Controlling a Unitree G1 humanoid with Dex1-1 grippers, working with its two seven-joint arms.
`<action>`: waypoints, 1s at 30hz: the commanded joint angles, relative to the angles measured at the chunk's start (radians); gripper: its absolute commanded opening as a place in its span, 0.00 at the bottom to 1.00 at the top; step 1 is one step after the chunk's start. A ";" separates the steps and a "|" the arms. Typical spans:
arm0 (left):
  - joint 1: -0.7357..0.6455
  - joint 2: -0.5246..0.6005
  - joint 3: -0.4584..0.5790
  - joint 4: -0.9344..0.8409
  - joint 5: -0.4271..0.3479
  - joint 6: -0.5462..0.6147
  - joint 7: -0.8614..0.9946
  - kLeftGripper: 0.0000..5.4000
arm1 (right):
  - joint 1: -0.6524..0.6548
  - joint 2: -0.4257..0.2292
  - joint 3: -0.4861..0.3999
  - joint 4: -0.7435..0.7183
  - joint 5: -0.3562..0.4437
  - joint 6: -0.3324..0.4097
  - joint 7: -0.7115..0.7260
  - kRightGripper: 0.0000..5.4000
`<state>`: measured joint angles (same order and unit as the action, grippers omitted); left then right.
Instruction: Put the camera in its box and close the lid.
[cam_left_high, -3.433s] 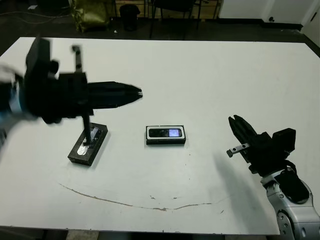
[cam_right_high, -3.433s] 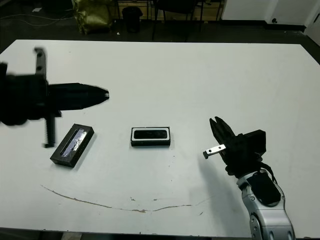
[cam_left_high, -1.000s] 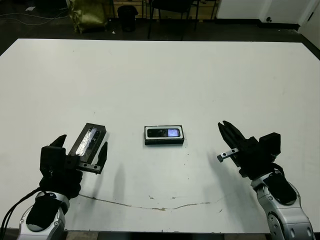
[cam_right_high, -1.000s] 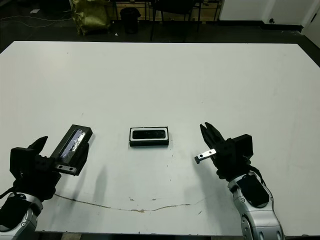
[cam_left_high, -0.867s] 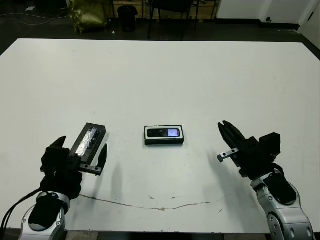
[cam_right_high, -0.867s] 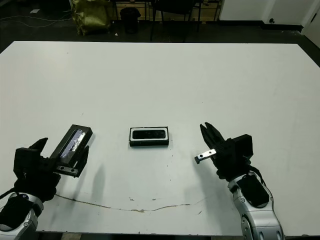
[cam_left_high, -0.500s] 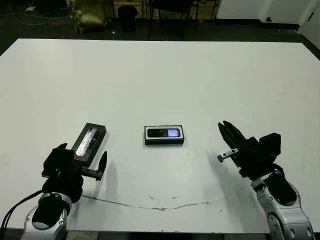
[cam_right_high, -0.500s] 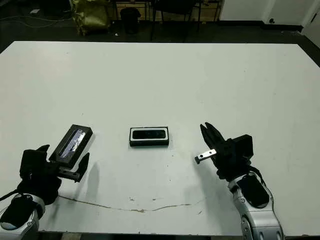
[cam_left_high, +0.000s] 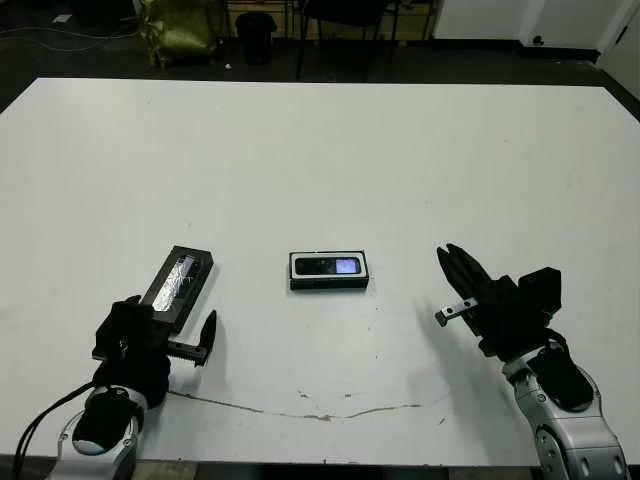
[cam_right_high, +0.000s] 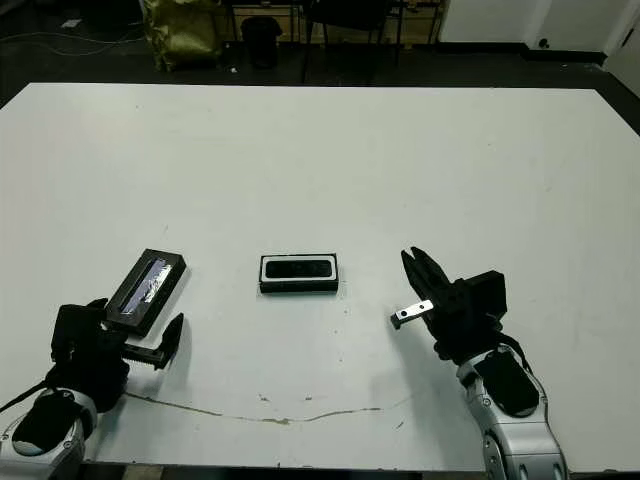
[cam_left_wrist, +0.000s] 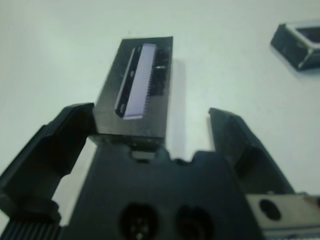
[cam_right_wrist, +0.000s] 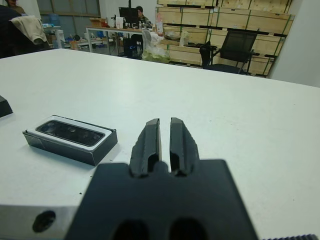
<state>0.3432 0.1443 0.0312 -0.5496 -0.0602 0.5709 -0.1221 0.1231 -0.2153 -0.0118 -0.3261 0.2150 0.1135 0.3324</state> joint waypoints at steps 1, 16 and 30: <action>0.006 -0.007 0.012 0.036 -0.006 -0.006 0.007 1.00 | 0.010 -0.005 -0.001 0.011 -0.010 0.003 -0.003 0.00; -0.001 0.008 0.007 0.093 0.016 -0.040 0.031 1.00 | 0.017 -0.008 0.000 0.000 -0.020 0.012 -0.005 0.00; 0.001 -0.048 0.035 0.108 -0.033 -0.059 0.050 1.00 | 0.023 -0.005 0.001 -0.009 -0.031 0.019 -0.010 0.00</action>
<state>0.3212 0.0977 0.0625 -0.4671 -0.0857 0.4894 -0.0687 0.1321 -0.2156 -0.0117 -0.3363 0.1903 0.1140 0.3309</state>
